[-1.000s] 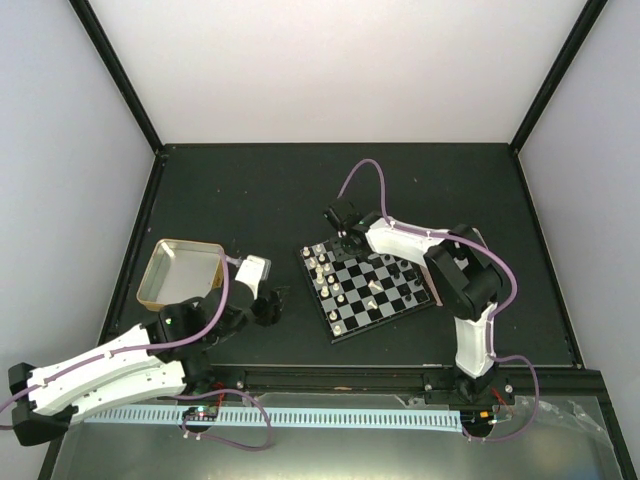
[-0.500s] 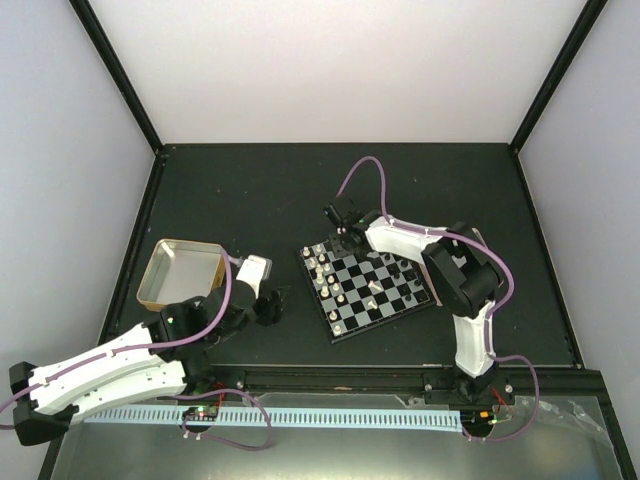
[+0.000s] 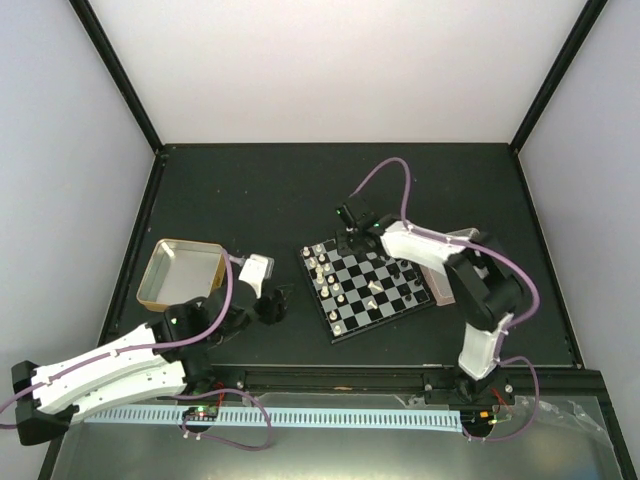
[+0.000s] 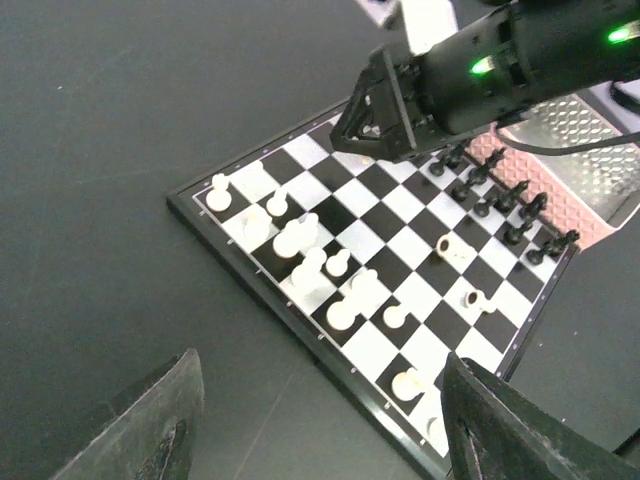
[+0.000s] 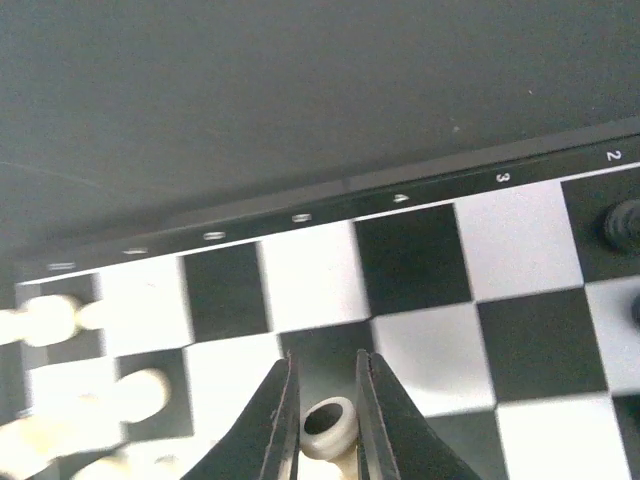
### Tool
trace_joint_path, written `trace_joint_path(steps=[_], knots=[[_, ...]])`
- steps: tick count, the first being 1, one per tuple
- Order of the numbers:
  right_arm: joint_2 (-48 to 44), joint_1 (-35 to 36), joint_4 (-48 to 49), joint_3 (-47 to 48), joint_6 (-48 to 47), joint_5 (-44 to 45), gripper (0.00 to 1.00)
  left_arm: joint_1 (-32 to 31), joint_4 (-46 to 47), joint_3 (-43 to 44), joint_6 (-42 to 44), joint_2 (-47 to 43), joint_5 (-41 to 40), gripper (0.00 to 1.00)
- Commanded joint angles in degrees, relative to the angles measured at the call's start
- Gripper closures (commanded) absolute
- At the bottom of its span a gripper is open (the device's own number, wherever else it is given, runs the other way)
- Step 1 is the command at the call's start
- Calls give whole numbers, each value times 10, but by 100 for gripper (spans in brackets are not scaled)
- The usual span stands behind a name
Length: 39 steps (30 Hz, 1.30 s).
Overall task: Set up the chess pieces on the board
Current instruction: Pick up the chess piece from the chessboard, then place the chess piece on the chessboard.
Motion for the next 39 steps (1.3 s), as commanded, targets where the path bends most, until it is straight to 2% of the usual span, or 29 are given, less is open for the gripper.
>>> trace_joint_path(steps=[1,5,9,15,18,21,25,30,32,39], knots=[[-118,-3,80,-48,133,-93,88,3,116,-22,26,12,4,33],[-216,-2,200,-148,294,-195,88,3,221,-42,66,36,8,31],[-290,1,369,-260,471,-270,87,4,296,-39,91,73,29,30],[-359,33,474,-334,596,-304,87,4,392,-48,102,129,62,29],[-386,50,507,-367,645,-302,87,3,411,-48,102,150,100,32],[-400,58,524,-382,666,-309,87,3,431,-53,93,157,120,39],[-416,73,504,-379,646,-325,85,4,455,-58,99,150,128,63],[-442,79,483,-389,626,-322,85,3,452,-56,112,139,130,78],[-449,79,465,-388,611,-318,84,4,447,-54,117,136,131,80],[-459,79,434,-388,571,-310,85,4,418,-41,117,128,121,80]])
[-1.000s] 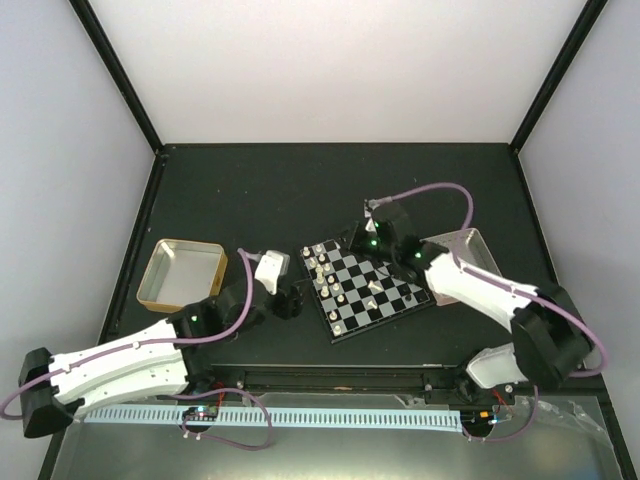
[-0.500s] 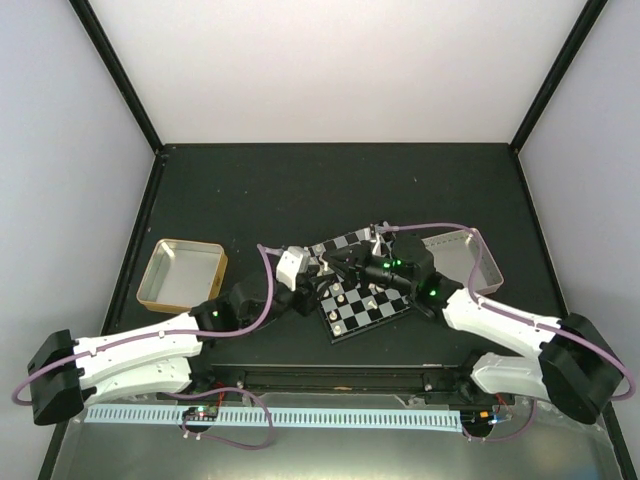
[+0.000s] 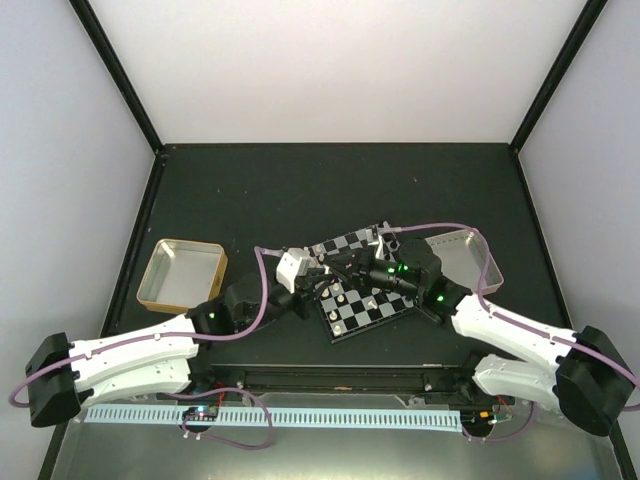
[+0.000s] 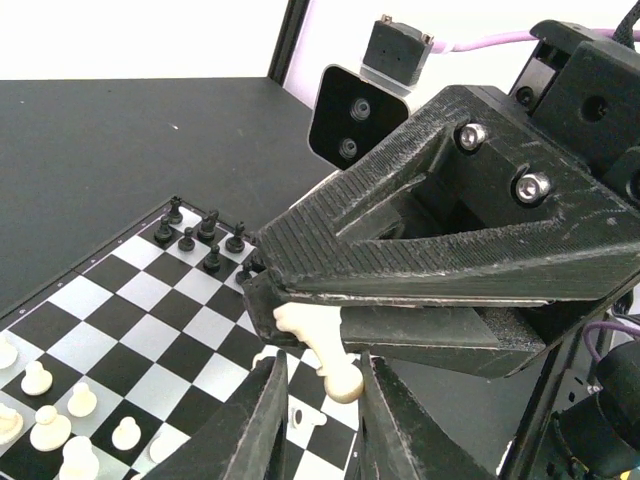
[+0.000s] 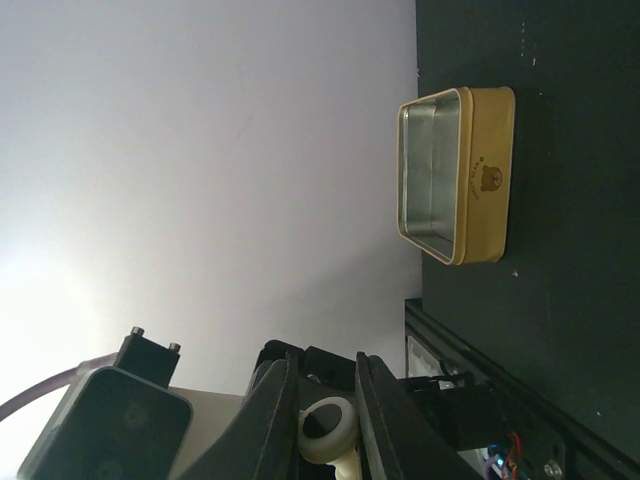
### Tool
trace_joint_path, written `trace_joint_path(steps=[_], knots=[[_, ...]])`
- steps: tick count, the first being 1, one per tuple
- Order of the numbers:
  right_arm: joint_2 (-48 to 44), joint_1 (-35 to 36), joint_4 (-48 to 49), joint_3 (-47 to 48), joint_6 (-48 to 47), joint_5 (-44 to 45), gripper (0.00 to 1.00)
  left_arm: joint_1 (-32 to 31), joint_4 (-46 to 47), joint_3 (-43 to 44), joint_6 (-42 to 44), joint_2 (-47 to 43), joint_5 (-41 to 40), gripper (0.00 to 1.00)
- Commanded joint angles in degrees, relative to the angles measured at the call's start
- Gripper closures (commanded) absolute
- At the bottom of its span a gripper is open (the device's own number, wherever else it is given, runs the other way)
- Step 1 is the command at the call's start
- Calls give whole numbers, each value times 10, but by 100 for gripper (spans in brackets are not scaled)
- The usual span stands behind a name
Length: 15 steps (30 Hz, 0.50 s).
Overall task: Set up the chess pieces on the board
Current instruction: Place the chess piece on the chessboard.
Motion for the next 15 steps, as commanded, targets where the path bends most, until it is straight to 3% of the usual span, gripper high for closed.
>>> trace_joint_path(steps=[1,6,13,15], knots=[[-11,5,-31,-3,-37,-1,84,3,-5,19,7,-12,-13,78],[-14,4,-49,6,-57,0,84,3,-4,22,4,-16,-14,78],[-17,4,-59,9,-79,-5,84,3,-2,23,19,-14,-14,98],[-21,4,-72,15,-103,-7,78,3,-8,24,25,-14,-10,98]])
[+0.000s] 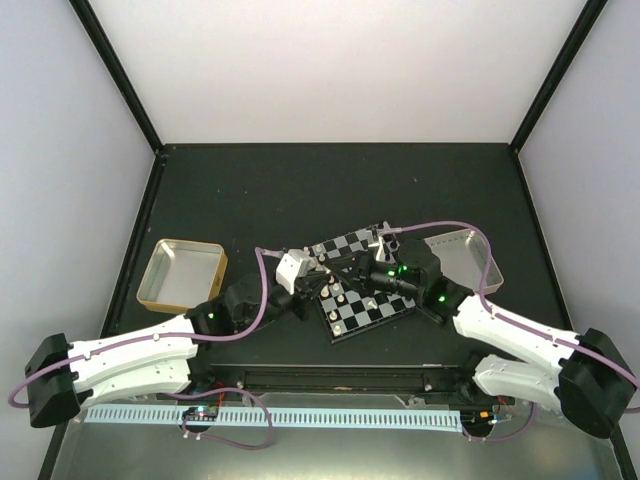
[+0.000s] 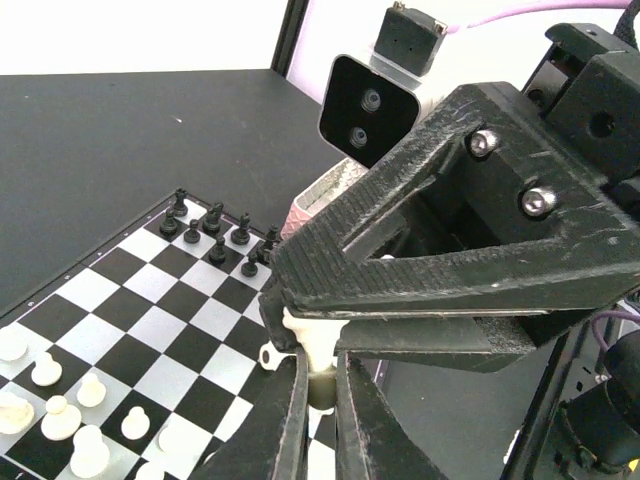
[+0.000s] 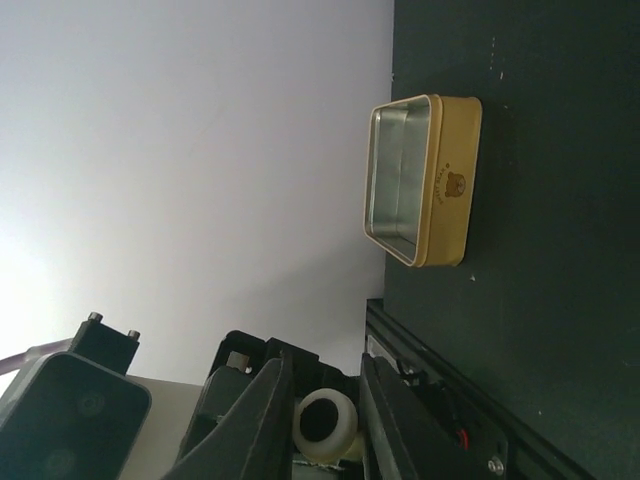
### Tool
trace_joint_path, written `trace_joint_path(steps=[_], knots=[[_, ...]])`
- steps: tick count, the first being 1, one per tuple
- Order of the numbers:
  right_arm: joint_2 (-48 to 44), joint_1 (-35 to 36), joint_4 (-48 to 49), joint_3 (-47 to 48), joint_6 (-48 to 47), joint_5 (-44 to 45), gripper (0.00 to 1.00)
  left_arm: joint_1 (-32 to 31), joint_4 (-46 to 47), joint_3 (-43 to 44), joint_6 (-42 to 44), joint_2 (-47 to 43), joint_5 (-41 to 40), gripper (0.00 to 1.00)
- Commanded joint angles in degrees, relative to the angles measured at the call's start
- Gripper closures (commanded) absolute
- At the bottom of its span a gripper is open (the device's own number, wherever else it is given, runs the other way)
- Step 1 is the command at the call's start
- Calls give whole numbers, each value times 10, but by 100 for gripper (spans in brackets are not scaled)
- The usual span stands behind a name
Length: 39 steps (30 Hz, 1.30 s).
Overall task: Set up the chess pieces on the board
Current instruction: Place the chess piece on the chessboard.
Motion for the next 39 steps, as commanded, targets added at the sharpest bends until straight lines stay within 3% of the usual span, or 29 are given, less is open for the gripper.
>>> trace_joint_path(steps=[1,3,6,13,18,21,23,26,28,33,36,39], knots=[[-14,5,-44,25,-72,-17,75,3,4,25,24,-9,-5,98],[-16,4,-79,43,-131,-38,67,4,-17,31,45,-12,11,98],[-22,4,-150,72,-219,-77,67,4,-60,47,75,-21,46,98],[-64,3,-239,84,-303,-86,76,4,-138,81,125,-31,127,98],[-72,3,-255,87,-315,-83,89,4,-140,85,131,-35,145,98],[-77,3,-240,80,-304,-79,94,4,-134,86,129,-38,148,98],[-83,4,-194,63,-275,-74,95,4,-127,87,116,-39,142,88],[-95,3,-96,29,-207,-66,96,4,-97,81,83,-47,140,62],[-100,3,-38,10,-168,-66,96,4,-56,68,52,-53,141,56],[-119,3,3,-4,-126,-55,96,4,38,38,12,-66,154,57],[-130,3,24,-14,-102,-48,96,4,57,31,9,-70,156,64],[-136,3,68,-30,-73,-44,95,5,53,32,9,-71,153,62]])
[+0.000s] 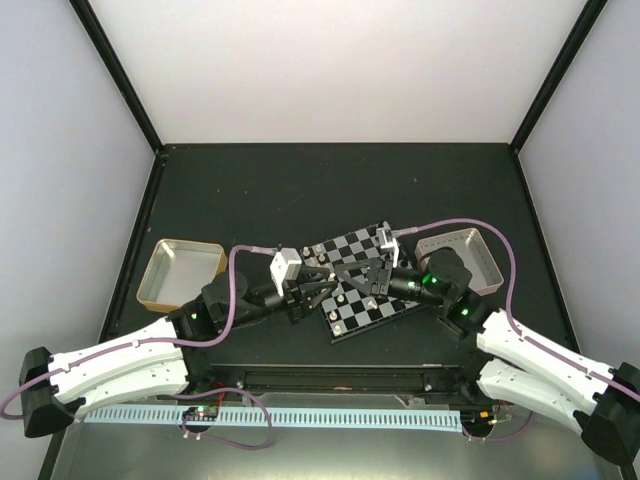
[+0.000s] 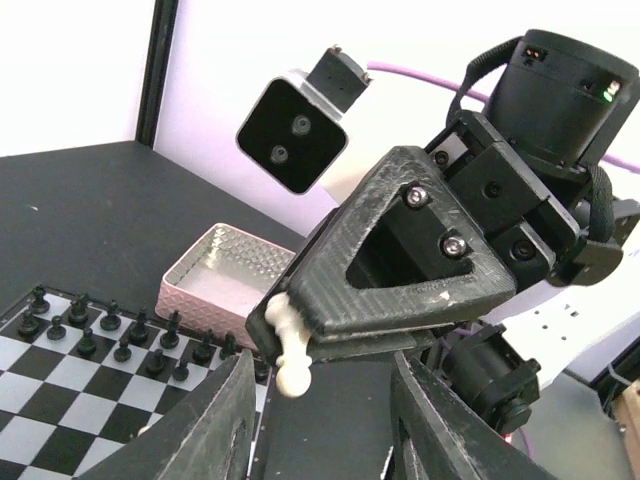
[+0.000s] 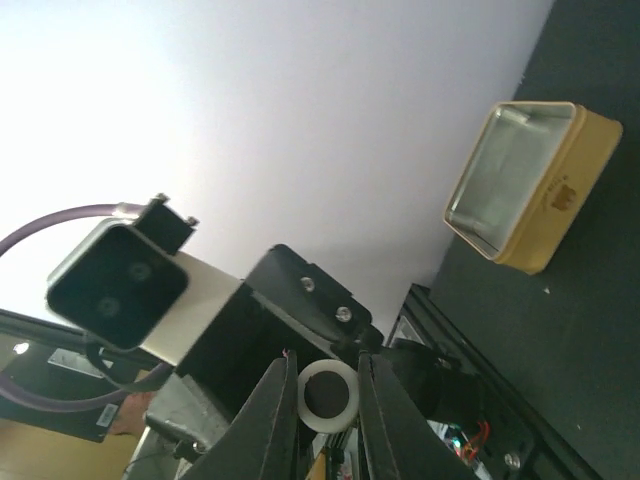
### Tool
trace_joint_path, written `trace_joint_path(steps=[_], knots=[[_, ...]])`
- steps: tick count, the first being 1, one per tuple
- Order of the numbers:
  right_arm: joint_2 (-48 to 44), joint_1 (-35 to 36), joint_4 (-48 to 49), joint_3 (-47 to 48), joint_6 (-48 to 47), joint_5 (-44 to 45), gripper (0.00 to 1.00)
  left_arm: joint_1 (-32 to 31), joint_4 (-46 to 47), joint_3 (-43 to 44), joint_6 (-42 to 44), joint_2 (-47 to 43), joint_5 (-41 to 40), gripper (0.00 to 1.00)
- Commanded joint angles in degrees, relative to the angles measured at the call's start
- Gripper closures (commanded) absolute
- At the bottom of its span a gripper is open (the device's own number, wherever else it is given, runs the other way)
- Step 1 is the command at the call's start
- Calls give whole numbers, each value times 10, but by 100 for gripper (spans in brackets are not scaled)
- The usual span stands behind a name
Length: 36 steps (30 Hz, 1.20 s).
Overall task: Set up the chess pieces on the board
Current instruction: Place the chess piece on the chessboard.
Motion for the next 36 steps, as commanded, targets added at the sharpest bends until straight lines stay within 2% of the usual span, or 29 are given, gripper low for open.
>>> trace_joint_path(steps=[1,7,13,21,29,32,34,36], knots=[[-13,0,95,-25,59,17,95,1,42,-2,-15,-7,8,60],[-4,0,126,-24,77,-7,95,1,57,-2,-11,-6,18,60],[-1,0,132,-24,81,-16,95,1,69,0,-4,-1,24,75],[11,0,130,-25,78,-29,95,1,80,5,4,4,23,80],[19,0,128,-25,74,-34,95,1,83,7,15,6,13,97],[19,0,122,-27,69,-32,94,1,79,8,18,4,10,98],[18,-1,111,-26,64,-27,90,1,69,9,18,3,1,98],[13,0,91,-24,55,-17,76,1,47,12,15,3,-18,99]])
